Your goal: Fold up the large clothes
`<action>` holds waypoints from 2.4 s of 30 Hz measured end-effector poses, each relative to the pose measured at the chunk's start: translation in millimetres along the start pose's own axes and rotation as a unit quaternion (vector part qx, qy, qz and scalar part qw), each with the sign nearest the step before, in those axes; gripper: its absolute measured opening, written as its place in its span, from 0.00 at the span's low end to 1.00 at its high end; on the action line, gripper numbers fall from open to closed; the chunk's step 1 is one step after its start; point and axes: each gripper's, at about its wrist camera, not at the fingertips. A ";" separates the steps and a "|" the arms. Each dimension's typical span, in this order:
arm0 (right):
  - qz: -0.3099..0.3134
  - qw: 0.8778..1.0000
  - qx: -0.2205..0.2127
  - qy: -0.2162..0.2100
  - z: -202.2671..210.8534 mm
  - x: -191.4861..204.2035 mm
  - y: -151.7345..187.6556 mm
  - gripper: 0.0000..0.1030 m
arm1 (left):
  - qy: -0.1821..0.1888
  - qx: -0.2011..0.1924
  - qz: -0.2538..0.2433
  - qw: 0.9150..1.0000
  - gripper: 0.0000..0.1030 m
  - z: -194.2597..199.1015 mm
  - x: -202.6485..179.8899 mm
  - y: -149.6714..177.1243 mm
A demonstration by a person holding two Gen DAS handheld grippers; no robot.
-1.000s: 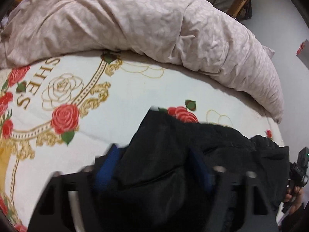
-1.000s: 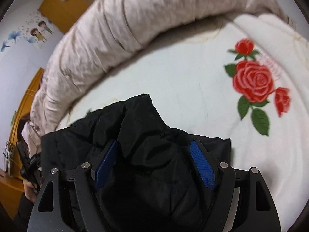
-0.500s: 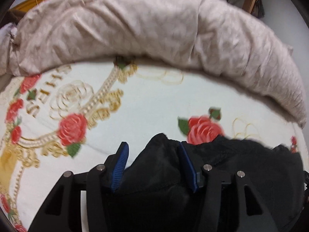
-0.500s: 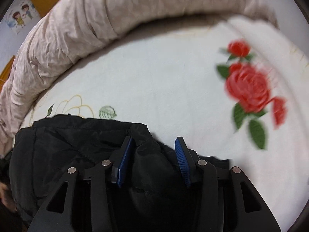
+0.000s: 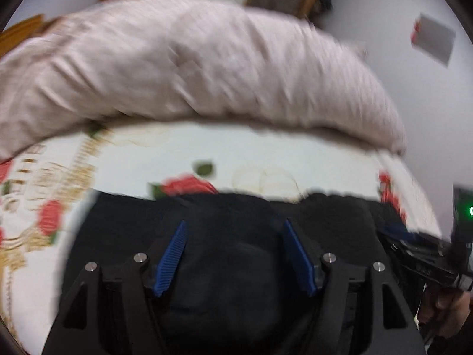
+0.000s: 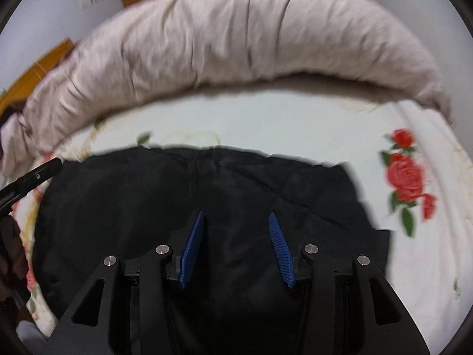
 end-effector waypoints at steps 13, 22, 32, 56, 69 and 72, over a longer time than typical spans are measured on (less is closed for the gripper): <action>-0.018 1.000 0.012 0.011 -56.7 -12.6 -2.8 0.50 | -0.061 0.030 -0.037 0.997 0.68 -73.1 -3.7 12.7; -0.025 0.997 -0.037 0.066 13.2 -61.6 -1.1 0.51 | -0.089 -0.034 -0.069 0.993 0.64 5.7 53.4 -11.8; -0.045 0.996 -0.026 0.075 -37.4 -81.7 21.4 0.53 | -0.106 -0.015 0.013 0.994 0.71 -40.0 101.6 24.7; 0.020 0.995 -0.088 0.033 51.3 14.3 -10.1 0.55 | -0.061 -0.073 0.018 0.995 0.70 48.0 41.6 -15.5; 0.029 0.999 -0.033 0.033 -33.8 29.1 17.2 0.57 | -0.123 -0.007 0.048 0.991 0.72 -2.8 104.2 -0.8; 0.031 0.999 -0.024 0.035 -25.6 29.2 9.7 0.57 | -0.131 -0.018 0.033 0.991 0.72 6.1 95.4 -5.9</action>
Point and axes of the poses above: each gripper's, at about its wrist camera, not at the fingertips, and z roughly against the way its jaws point, x to its left, y to its underside, and after that the axes turned 15 degrees about -x, right-handed
